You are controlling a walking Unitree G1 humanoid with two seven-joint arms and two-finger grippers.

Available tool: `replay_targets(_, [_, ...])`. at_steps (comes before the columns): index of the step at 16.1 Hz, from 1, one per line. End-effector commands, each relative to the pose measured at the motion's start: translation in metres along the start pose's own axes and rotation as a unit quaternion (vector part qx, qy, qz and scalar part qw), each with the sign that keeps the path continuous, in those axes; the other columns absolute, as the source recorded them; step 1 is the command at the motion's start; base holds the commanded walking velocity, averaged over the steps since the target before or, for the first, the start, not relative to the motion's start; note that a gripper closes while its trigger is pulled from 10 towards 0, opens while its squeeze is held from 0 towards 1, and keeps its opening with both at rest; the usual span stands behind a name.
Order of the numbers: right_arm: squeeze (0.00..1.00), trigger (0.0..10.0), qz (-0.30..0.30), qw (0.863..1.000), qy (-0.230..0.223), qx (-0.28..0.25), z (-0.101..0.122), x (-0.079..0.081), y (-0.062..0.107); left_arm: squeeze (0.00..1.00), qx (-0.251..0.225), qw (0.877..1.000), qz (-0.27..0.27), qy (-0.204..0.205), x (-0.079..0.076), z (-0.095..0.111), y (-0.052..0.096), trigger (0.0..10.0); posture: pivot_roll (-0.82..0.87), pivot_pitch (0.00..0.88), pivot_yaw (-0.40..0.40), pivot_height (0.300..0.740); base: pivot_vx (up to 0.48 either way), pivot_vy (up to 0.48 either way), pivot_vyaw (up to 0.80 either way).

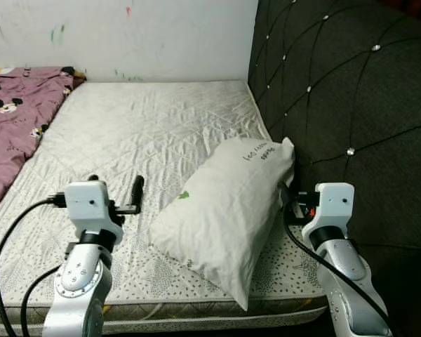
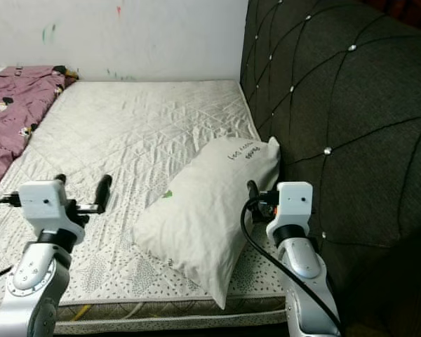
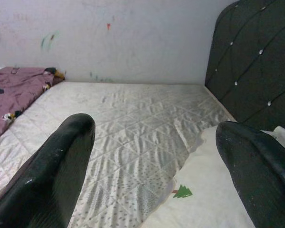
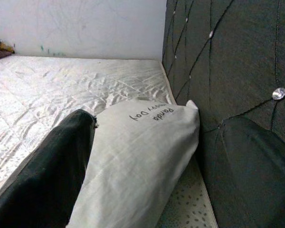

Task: Clean up the room

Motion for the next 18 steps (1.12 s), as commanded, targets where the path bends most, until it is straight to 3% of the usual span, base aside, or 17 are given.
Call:
replay_targets(1, [0.0,10.0,0.003,1.0,-0.001,-0.007,0.0053,-0.0011,-0.0024,0.0,-0.006,1.0,0.005,0.003,0.0005,0.0043,-0.001,10.0,-0.01,0.025,-0.001,0.71,0.0,0.0,0.0])
replay_targets(8, [0.0,10.0,0.013,1.0,0.012,-0.004,0.0055,-0.0029,-0.0056,0.0,-0.014,1.0,0.018,0.003,-0.0001,0.0075,-0.0032,10.0,0.0,0.019,-0.018,0.625,0.0,0.0,0.0])
replay_targets(18, [0.0,10.0,0.036,0.999,0.016,-0.001,0.0039,0.0013,-0.0097,0.0,-0.016,0.999,0.038,0.012,0.0029,0.0056,-0.0036,10.0,0.0,0.011,-0.033,0.625,0.0,0.0,0.0])
Point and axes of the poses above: a point about 5 cm out from each wrist's last joint towards the gripper, its own y axis pointing back from the gripper into the wrist, its own z axis along the axis of the wrist's last joint, x = y × z, the point moved 1 cm from there along -y, pointing out of the wrist towards the gripper, and after that the axes turned 14 degrees about y, right-handed, at the moved point
